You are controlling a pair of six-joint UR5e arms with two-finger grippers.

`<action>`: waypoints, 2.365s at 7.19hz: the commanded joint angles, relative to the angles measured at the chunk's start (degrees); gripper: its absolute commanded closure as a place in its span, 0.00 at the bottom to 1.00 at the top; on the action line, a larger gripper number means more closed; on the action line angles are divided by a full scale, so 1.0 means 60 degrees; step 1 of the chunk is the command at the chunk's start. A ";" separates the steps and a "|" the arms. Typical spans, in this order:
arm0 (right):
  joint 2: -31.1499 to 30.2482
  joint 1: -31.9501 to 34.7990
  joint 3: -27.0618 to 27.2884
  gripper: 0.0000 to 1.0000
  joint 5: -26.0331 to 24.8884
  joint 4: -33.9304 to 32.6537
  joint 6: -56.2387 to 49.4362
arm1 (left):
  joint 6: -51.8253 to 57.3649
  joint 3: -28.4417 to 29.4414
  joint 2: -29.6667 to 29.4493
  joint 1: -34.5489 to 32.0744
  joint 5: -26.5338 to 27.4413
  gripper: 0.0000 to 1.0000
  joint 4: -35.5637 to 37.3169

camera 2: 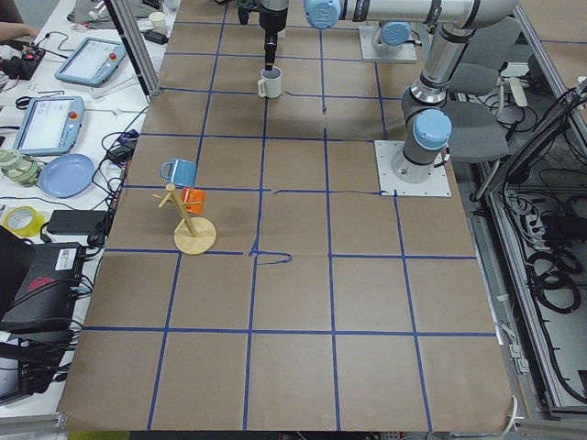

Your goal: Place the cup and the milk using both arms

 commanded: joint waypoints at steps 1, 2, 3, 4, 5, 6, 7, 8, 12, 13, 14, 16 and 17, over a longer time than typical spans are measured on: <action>0.0403 0.1023 -0.0511 1.00 0.0417 -0.0006 0.1506 | -0.0015 0.0011 -0.0045 0.0000 -0.0009 0.00 0.0011; 0.0520 0.1463 -0.0629 1.00 0.0695 -0.0049 0.2107 | -0.0015 -0.0004 -0.0016 0.0000 0.0005 0.00 0.0011; 0.0536 0.1670 -0.0631 1.00 0.1074 -0.0108 0.2649 | 0.0000 -0.0004 -0.0002 0.0000 0.0005 0.00 0.0011; 0.0522 0.1846 -0.0631 1.00 0.1499 -0.0166 0.2771 | -0.0015 -0.0018 -0.0001 0.0000 0.0005 0.00 0.0011; 0.0594 0.2007 -0.0602 1.00 0.1561 -0.0341 0.2772 | 0.0000 -0.0004 -0.0001 0.0000 0.0005 0.00 -0.0004; 0.0725 0.2110 -0.0587 1.00 0.1576 -0.0401 0.2845 | -0.0015 0.0011 -0.0016 0.0000 0.0005 0.00 0.0011; 0.0756 0.2358 -0.0587 1.00 0.1576 -0.0416 0.3092 | 0.0000 -0.0004 0.0013 0.0000 0.0020 0.00 -0.0004; 0.0770 0.2404 -0.0572 1.00 0.1576 -0.0431 0.3080 | 0.0000 0.0011 -0.0016 0.0000 0.0005 0.00 0.0011; 0.0814 0.2478 -0.0470 1.00 0.1896 -0.0664 0.3022 | 0.0000 -0.0018 0.0013 0.0000 0.0020 0.00 -0.0004; 0.0873 0.2478 -0.0469 1.00 0.1898 -0.0651 0.3036 | 0.0000 -0.0004 -0.0016 0.0000 -0.0009 0.00 0.0011; 0.0873 0.2478 -0.0469 1.00 0.1899 -0.0665 0.3021 | 0.0000 -0.0018 -0.0002 0.0000 0.0005 0.00 0.0011; 0.0931 0.2478 -0.0469 0.74 0.1884 -0.0680 0.2948 | 0.0015 -0.0018 0.0028 0.0000 0.0354 0.00 -0.0018; 0.0932 0.2478 -0.0469 0.34 0.1869 -0.0680 0.2890 | 0.0000 -0.0018 -0.0045 0.0000 0.0342 0.00 -0.0004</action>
